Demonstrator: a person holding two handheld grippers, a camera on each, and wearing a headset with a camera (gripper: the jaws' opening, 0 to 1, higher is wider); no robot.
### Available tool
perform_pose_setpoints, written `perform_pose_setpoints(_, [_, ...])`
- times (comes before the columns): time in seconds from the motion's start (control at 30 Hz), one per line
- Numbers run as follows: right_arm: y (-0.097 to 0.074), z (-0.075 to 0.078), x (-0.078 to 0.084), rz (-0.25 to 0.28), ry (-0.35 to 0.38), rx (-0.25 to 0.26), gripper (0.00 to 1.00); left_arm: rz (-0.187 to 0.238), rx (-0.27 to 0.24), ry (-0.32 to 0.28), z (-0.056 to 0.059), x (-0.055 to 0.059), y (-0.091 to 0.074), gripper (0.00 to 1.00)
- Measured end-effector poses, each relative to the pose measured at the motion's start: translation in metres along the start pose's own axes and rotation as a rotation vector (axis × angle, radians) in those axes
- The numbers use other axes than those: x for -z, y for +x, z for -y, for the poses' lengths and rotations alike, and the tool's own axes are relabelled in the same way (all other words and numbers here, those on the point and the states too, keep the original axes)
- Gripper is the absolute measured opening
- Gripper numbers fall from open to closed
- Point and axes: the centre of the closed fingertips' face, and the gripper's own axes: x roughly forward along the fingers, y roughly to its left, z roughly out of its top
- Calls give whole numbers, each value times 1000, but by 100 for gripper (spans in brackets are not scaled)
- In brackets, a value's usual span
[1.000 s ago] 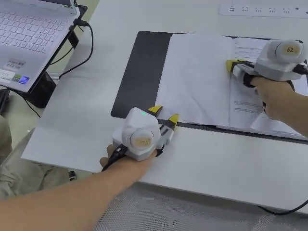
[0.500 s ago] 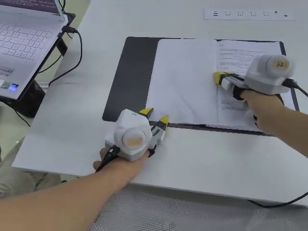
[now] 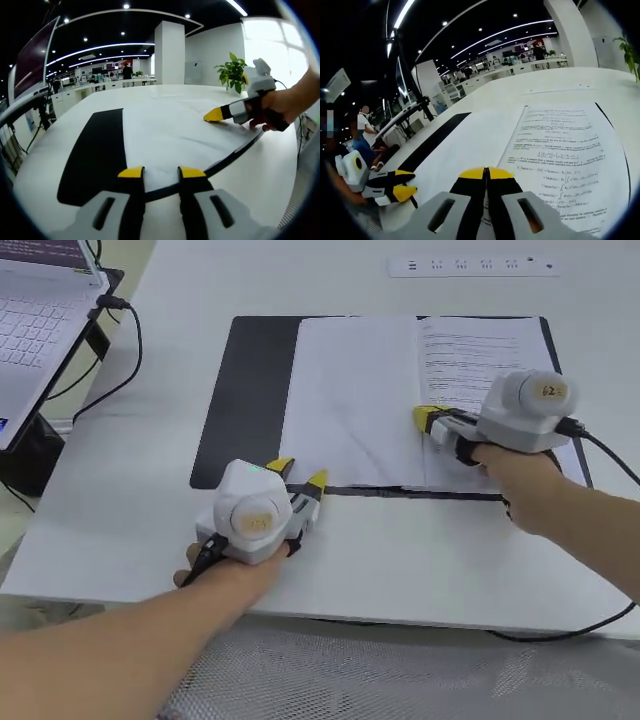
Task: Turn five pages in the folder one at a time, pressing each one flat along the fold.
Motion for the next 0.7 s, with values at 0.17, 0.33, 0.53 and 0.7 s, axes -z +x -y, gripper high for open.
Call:
perform_pose_setpoints(0.17, [-10, -10, 11, -31, -21, -20, 0, -1, 0, 0, 0, 0, 0, 25])
perform_pose_setpoints(0.33, [-23, -19, 26, -49, -13, -39, 0, 0, 0, -1, 0, 0, 0, 25])
perform_pose_setpoints(0.53, [-41, -29, 42, -74, 15, -62, 0, -4, -1, -2, 0, 0, 0, 25])
perform_pose_setpoints(0.7, [-55, -36, 52, -110, 66, -80, 0, -10, -1, -4, 1, 0, 0, 25])
